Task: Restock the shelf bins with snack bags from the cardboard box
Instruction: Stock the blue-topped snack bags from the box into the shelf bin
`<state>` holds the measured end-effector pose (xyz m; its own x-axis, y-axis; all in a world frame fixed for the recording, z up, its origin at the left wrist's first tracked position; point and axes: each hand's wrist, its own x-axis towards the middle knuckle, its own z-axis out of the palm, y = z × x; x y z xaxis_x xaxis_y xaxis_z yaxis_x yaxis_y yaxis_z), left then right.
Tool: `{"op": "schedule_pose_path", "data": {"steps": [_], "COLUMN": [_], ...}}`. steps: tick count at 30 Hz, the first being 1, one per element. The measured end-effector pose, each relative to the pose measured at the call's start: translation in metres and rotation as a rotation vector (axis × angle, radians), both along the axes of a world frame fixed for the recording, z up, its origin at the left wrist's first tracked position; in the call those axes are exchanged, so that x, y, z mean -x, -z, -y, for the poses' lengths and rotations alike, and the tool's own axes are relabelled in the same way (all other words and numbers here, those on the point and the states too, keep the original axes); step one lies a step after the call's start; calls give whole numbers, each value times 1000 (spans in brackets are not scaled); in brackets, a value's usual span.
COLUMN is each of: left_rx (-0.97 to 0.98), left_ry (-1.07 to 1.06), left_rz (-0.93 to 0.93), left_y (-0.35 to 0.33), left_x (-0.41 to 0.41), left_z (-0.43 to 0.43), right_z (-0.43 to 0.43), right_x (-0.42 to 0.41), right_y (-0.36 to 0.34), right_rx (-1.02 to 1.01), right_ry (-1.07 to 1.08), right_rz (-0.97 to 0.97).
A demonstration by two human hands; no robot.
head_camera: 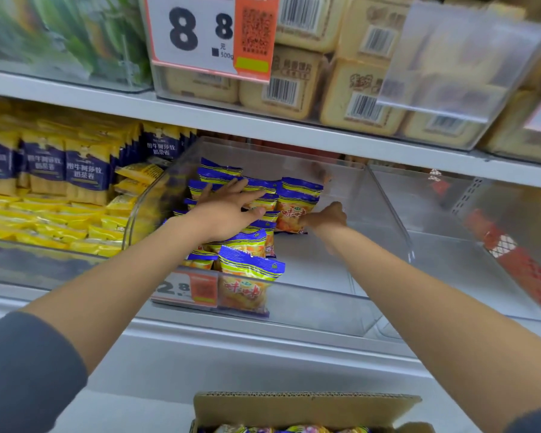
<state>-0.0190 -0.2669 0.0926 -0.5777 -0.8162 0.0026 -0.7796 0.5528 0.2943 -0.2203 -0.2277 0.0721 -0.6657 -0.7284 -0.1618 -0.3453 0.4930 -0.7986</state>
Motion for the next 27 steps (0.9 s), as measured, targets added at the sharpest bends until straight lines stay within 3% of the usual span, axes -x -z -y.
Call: {"op": "schedule_pose_path", "data": {"steps": [3, 7, 9, 12, 16, 21, 25, 27], "left_rx": [26, -41, -50, -61, -59, -59, -114, -138], "left_ry": [-9, -45, -48, -46, -17, -12, -5, 20], "left_rz": [50, 10, -28, -85, -24, -34, -158, -104], "left_y": [0, 6, 5, -1, -3, 0, -8, -16], "left_x": [-10, -17, -17, -21, -29, -36, -44, -50], "left_z": [0, -4, -6, -10, -14, -14, -20, -24], "right_z": [-15, -31, -32, -42, -67, -70, -78, -83], "right_x": [-3, -42, -54, -42, -37, -79, -57, -55], "right_y": [-7, 2, 0, -19, -44, -34, -44, -42], "right_rx": [55, -28, -70, -125, -305, -121, -136, -99], "right_ry": [-71, -395, -448, -524, -722, -666, -766, -808], "right_rz": [15, 483, 605, 485, 371, 215, 436, 408]}}
